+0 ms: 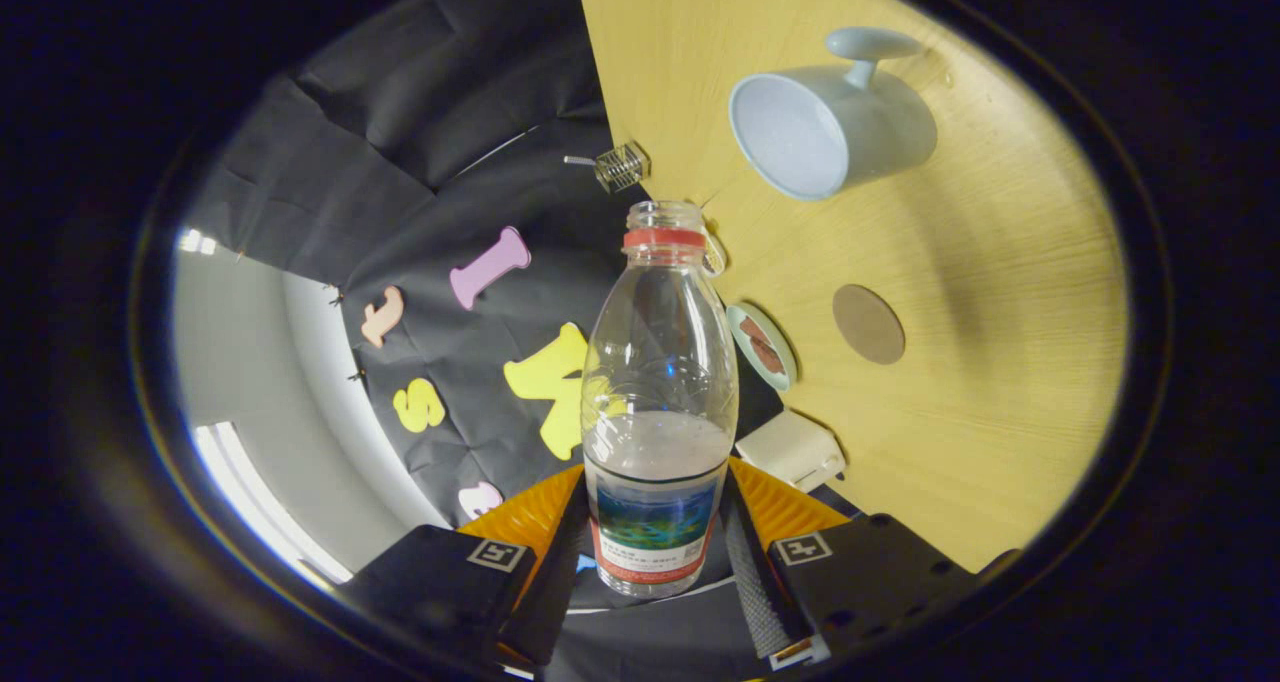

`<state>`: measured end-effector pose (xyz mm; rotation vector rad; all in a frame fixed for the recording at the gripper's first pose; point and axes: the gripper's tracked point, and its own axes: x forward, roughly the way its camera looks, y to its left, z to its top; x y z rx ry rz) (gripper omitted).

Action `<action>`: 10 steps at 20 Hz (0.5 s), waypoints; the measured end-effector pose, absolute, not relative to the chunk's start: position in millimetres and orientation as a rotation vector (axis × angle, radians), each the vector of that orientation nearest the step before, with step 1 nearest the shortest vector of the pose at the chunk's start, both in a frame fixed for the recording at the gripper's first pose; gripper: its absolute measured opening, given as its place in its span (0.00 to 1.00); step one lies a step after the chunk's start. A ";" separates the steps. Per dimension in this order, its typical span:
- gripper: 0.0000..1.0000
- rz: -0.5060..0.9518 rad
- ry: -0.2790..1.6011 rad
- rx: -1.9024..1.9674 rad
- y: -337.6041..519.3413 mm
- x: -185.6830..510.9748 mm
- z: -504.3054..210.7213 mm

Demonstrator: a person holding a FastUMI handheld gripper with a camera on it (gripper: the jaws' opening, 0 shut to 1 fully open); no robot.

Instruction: Take the bottle from table, then pour the juice into the cup, finally place the bottle on the coaster

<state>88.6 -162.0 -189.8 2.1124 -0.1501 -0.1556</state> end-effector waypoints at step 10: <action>0.75 -0.156 -0.140 2.102 -166.9 87.9 -191.5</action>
